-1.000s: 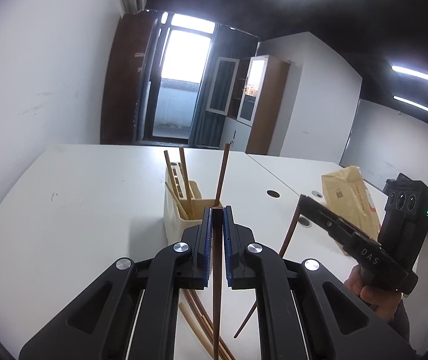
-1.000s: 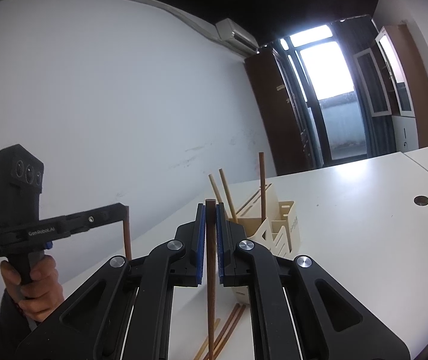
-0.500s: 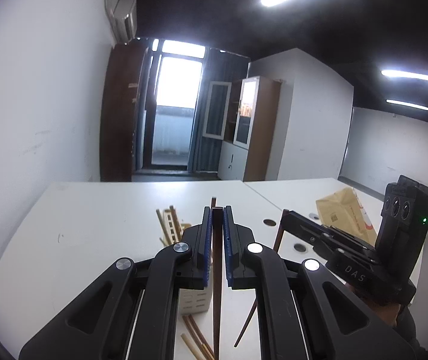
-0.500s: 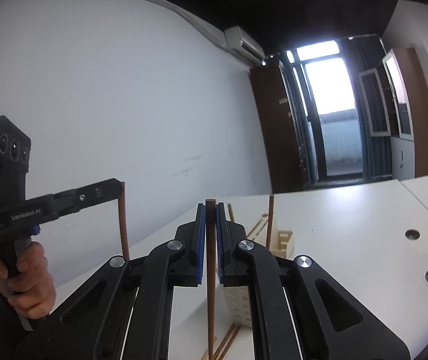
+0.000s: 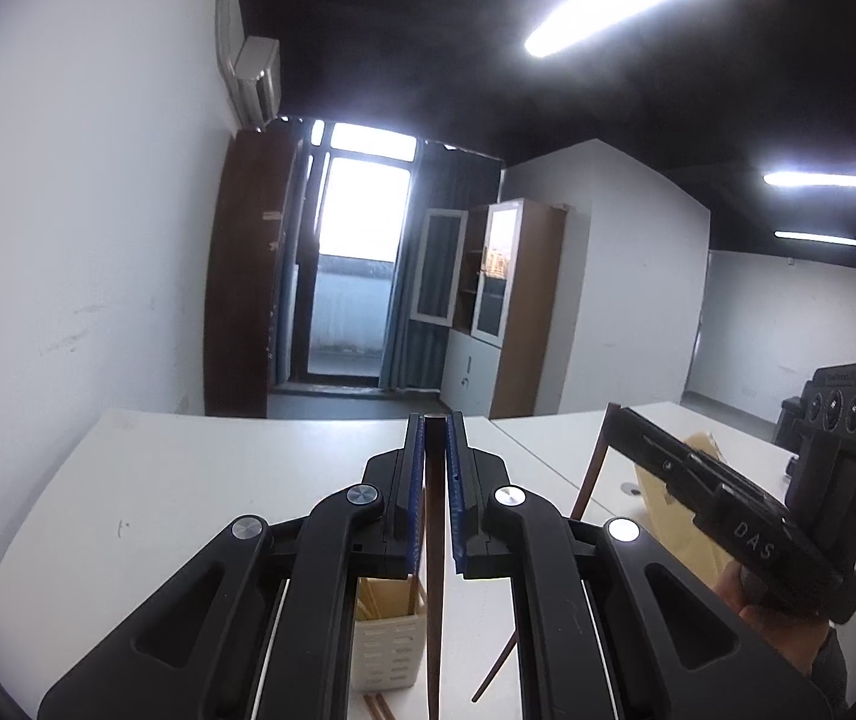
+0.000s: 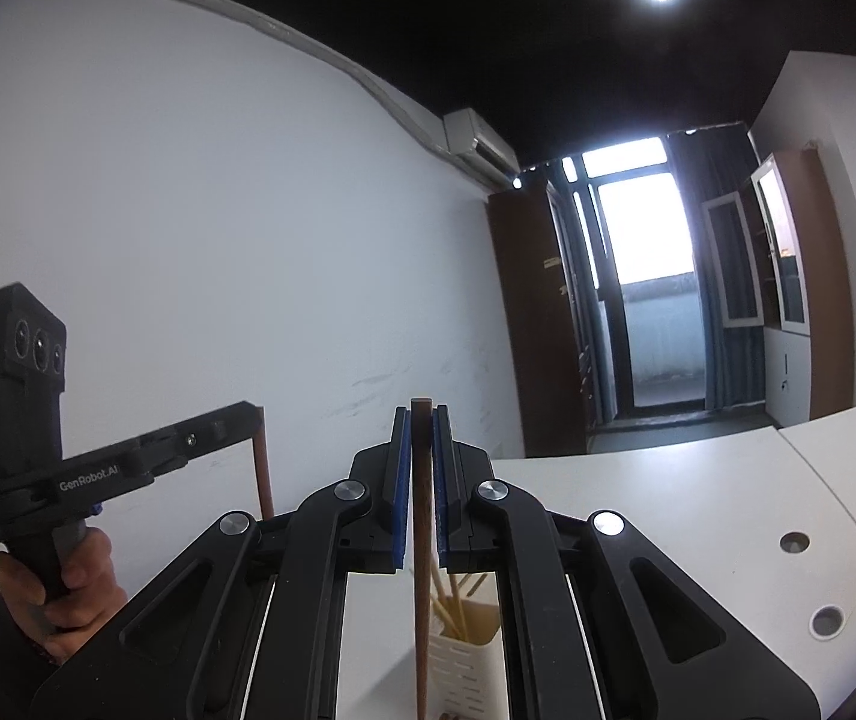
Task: Organize utensils
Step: 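Lower both chopsticks into the holder and open both tools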
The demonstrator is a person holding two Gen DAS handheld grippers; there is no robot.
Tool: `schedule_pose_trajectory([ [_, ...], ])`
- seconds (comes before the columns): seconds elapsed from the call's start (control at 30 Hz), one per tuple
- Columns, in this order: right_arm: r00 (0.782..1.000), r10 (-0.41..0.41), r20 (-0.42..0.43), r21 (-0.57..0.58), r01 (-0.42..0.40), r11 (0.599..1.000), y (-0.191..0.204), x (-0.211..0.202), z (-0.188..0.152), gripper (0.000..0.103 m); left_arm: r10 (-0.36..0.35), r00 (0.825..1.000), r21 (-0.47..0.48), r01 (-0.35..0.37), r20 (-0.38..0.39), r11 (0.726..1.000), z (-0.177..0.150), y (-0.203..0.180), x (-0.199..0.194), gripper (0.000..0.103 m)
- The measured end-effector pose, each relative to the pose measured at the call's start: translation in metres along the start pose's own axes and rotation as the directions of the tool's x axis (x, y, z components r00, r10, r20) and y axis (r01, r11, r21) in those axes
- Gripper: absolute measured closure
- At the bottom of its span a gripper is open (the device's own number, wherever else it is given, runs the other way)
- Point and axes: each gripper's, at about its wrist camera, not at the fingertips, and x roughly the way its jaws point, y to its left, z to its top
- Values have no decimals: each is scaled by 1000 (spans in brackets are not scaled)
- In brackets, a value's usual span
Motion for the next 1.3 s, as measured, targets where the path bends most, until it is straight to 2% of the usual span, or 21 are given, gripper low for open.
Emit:
schedule_pose_trajectory([
  [0.2,999,-23,32,-4,23,1000,-1,21,16,96,55,995,6,-56,87,998,15,-3,12,96],
  [0.4,994,-67,85,7,66,998,-6,35,13,96,74,986,-62,-66,149,996,22,9,27,96],
  [0.57,994,-69,84,55,64,996,-19,52,2,96,146,974,-130,-124,176,984,12,22,40,96],
  [0.67,991,-94,94,50,90,995,-24,63,-8,96,195,962,-143,-169,192,975,2,25,50,96],
  [0.9,982,-122,144,91,109,990,-36,72,-20,96,220,959,-138,-197,178,971,-13,26,75,96],
  [1.07,978,-121,167,107,104,989,-39,71,-7,96,237,957,-135,-216,168,967,-13,28,82,96],
  [1.2,975,-123,187,101,105,989,-39,71,-7,96,230,963,-144,-209,143,967,-19,33,84,96],
  [1.3,978,-138,155,80,126,989,-39,79,-18,95,216,970,-144,-200,109,969,-25,36,88,96],
])
